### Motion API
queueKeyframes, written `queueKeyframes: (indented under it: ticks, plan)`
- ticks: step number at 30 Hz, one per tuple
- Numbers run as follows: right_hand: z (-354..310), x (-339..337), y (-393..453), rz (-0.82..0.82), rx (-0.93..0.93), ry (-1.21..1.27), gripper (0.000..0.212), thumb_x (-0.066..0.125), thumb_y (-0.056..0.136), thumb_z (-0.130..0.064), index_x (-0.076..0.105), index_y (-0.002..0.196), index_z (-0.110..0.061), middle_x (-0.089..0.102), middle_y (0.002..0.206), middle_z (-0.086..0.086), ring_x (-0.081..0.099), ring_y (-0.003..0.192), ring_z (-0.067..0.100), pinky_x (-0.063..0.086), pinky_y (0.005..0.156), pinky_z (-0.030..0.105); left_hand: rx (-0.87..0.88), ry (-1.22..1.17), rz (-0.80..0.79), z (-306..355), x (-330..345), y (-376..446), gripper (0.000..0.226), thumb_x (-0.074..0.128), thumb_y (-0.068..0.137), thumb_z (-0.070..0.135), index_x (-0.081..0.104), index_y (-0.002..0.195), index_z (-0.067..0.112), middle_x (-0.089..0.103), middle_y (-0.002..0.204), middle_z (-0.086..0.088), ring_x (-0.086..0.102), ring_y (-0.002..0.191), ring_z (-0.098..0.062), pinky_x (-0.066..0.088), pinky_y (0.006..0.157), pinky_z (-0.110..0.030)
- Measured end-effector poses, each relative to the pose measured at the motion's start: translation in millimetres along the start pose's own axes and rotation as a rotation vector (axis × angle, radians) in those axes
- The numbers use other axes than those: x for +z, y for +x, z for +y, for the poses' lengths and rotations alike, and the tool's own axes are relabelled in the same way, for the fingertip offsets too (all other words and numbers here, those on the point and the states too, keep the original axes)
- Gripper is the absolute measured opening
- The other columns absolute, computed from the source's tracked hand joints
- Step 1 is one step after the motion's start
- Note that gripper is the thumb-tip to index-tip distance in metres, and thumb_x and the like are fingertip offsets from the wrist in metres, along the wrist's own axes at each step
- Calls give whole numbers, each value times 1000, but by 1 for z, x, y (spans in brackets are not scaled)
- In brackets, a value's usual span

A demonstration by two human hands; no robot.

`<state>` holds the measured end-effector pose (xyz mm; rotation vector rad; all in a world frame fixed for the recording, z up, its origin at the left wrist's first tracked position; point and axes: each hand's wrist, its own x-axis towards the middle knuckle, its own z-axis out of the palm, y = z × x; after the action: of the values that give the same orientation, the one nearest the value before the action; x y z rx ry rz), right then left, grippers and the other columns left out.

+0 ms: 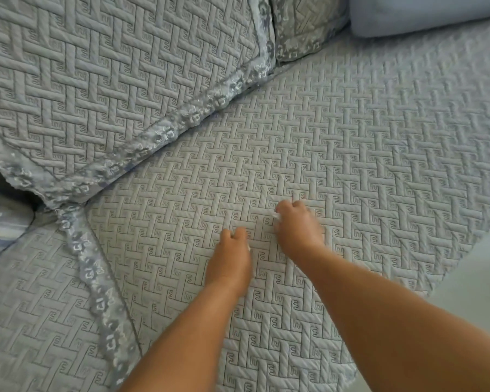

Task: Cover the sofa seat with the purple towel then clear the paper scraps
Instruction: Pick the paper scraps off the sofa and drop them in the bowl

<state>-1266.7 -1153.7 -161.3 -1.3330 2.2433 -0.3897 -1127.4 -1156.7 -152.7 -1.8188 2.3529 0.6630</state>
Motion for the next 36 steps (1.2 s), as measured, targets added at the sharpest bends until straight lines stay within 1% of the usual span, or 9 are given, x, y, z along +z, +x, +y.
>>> queueKeyframes:
  ticks: [5, 10, 12, 15, 19, 23, 27, 31, 36]
  plan:
    - [-11, -23, -5, 18, 61, 251, 23, 48, 91, -13, 57, 111, -16, 54, 107, 9, 53, 81, 23, 47, 66, 35, -53, -150, 64, 20, -33, 13, 22, 48, 94, 13, 41, 114, 11, 43, 115, -11, 46, 73, -20, 38, 59, -32]
    - [-23, -61, -11, 104, 127, 375, 18, 50, 91, -15, 58, 107, -19, 54, 107, 5, 57, 81, 22, 53, 67, 37, -55, -245, 135, 35, -60, 19, 18, 49, 93, 14, 44, 110, 12, 43, 110, -7, 47, 69, -17, 36, 55, -26]
    - [-29, -77, -19, 135, 124, 415, 20, 52, 91, -16, 57, 110, -21, 53, 110, 3, 57, 86, 21, 55, 73, 37, 2, -261, 151, 49, -70, 17, 16, 49, 92, 14, 44, 108, 13, 43, 106, -4, 46, 67, -11, 32, 50, -22]
    - [-32, -100, -31, 224, 153, 450, 22, 53, 90, -16, 57, 111, -22, 51, 111, 0, 53, 84, 16, 46, 61, 25, 109, -276, 171, 76, -91, 9, 15, 49, 92, 14, 45, 107, 13, 42, 104, -2, 43, 66, -7, 31, 50, -20]
    - [-27, -139, -58, 365, 221, 469, 21, 52, 90, -15, 56, 110, -22, 51, 112, -1, 49, 72, 8, 36, 56, 21, 235, -302, 184, 118, -122, -12, 9, 48, 92, 14, 43, 100, 15, 39, 101, -2, 41, 66, -7, 29, 50, -22]
    - [-8, -185, -98, 492, 334, 491, 24, 51, 90, -16, 57, 113, -21, 50, 115, 2, 48, 80, 16, 37, 67, 27, 377, -345, 141, 166, -143, -49, 9, 44, 92, 15, 43, 101, 14, 38, 101, -1, 39, 66, -4, 28, 51, -22]
    - [16, -228, -145, 639, 479, 580, 23, 51, 89, -17, 58, 111, -19, 54, 115, 6, 41, 82, 12, 33, 74, 24, 552, -380, 120, 218, -150, -94, 10, 45, 91, 13, 41, 93, 21, 40, 97, -2, 40, 67, -4, 30, 52, -20]
    - [54, -262, -210, 789, 611, 666, 28, 52, 89, -16, 58, 116, -17, 51, 122, 11, 54, 94, 23, 39, 83, 28, 746, -388, 45, 280, -145, -153, 7, 47, 90, 11, 45, 94, 17, 46, 102, -9, 45, 79, -17, 36, 70, -29]
    - [118, -291, -300, 954, 809, 645, 28, 51, 89, -16, 56, 117, -13, 51, 120, 16, 56, 100, 32, 43, 87, 33, 935, -392, -52, 357, -114, -237, 16, 49, 88, 7, 55, 102, 5, 54, 104, -22, 48, 86, -25, 34, 73, -26]
